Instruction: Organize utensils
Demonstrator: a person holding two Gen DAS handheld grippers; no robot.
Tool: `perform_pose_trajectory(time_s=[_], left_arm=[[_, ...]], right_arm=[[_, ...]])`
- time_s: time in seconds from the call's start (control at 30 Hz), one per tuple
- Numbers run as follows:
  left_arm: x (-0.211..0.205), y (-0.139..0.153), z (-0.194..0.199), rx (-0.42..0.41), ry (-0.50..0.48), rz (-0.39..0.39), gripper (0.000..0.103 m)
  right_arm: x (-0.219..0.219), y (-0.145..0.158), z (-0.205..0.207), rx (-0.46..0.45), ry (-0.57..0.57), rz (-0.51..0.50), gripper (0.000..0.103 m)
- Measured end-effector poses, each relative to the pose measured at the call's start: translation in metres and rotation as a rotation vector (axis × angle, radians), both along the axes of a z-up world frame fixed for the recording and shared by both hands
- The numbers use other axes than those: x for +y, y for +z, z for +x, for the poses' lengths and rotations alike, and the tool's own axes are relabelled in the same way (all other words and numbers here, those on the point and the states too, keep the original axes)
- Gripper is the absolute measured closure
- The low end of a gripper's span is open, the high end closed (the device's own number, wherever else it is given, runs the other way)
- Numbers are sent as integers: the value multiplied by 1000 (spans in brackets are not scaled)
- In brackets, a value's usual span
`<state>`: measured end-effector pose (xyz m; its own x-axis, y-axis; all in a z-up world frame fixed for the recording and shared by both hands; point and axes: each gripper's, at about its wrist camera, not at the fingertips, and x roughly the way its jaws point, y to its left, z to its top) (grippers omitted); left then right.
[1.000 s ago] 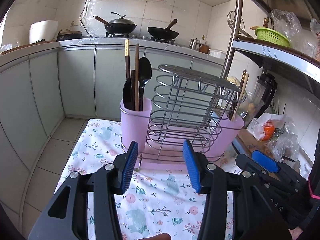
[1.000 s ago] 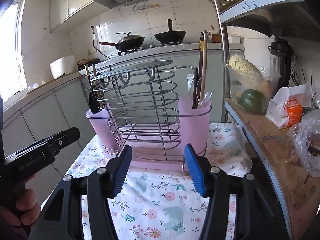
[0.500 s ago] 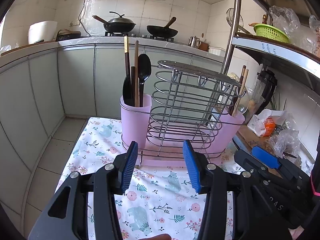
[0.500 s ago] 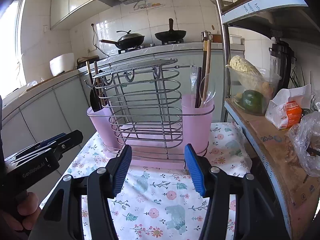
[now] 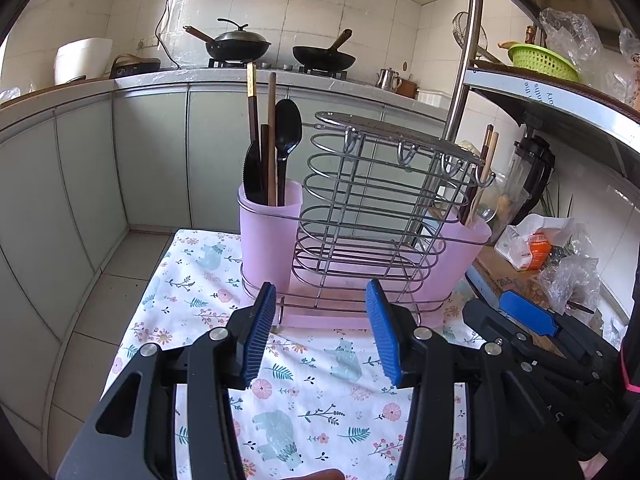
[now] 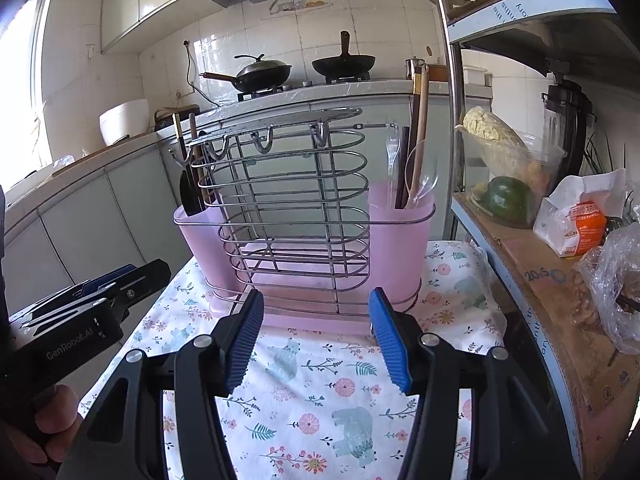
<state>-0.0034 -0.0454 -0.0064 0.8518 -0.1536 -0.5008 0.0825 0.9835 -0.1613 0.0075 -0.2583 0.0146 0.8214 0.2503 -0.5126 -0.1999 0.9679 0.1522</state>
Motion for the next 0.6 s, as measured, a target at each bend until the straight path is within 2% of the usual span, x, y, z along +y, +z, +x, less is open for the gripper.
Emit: perform_pose_trajectory(time_s=[0.6], left_arm=[[-2, -1, -2, 0, -6, -2, 56]], right_arm=[[1, -1, 1, 5, 3, -1, 49]])
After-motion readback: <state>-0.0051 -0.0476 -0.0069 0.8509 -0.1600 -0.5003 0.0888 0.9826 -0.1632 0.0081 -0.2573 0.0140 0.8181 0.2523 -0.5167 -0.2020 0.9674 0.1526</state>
